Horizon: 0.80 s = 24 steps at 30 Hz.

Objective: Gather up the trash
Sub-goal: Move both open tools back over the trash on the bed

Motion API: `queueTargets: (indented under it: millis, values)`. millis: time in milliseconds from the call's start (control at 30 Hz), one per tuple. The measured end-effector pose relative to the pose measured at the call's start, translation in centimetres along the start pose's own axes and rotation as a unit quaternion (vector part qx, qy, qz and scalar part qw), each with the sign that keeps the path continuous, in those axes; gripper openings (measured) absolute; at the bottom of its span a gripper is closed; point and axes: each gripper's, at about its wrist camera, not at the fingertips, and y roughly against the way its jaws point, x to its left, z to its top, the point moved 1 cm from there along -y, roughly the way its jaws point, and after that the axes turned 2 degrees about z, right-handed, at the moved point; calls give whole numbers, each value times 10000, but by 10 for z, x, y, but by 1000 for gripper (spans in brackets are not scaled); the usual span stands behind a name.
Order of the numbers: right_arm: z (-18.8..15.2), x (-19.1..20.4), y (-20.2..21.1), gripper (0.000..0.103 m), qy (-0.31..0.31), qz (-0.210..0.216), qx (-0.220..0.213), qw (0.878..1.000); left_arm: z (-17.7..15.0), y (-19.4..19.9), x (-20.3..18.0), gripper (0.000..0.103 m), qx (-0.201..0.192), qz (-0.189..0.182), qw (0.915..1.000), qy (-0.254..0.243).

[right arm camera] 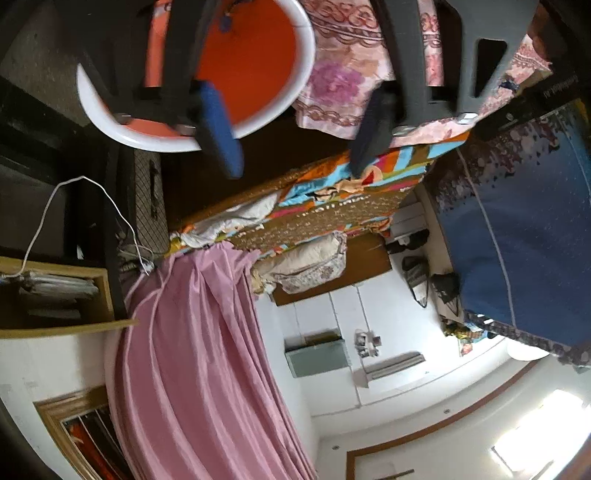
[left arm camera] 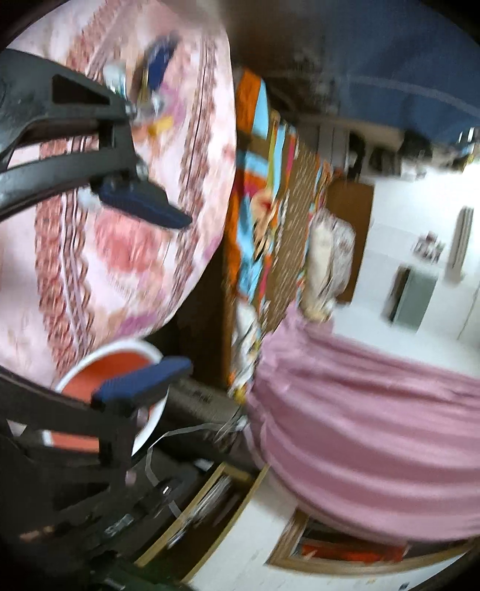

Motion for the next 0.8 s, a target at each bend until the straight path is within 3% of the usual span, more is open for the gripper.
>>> queueTargets:
  millis: [167, 400, 800]
  values:
    - [1, 22, 4, 103, 24, 218, -362, 9991, 8, 21, 36, 92, -567, 660, 9961, 150]
    - [-3, 65, 5, 103, 271, 545, -561, 9966, 7, 52, 78, 91, -1078, 1253, 9862, -28]
    - [-25, 134, 4, 103, 1141, 1274, -662, 9830, -8, 81, 133, 92, -1504, 1781, 9707, -584]
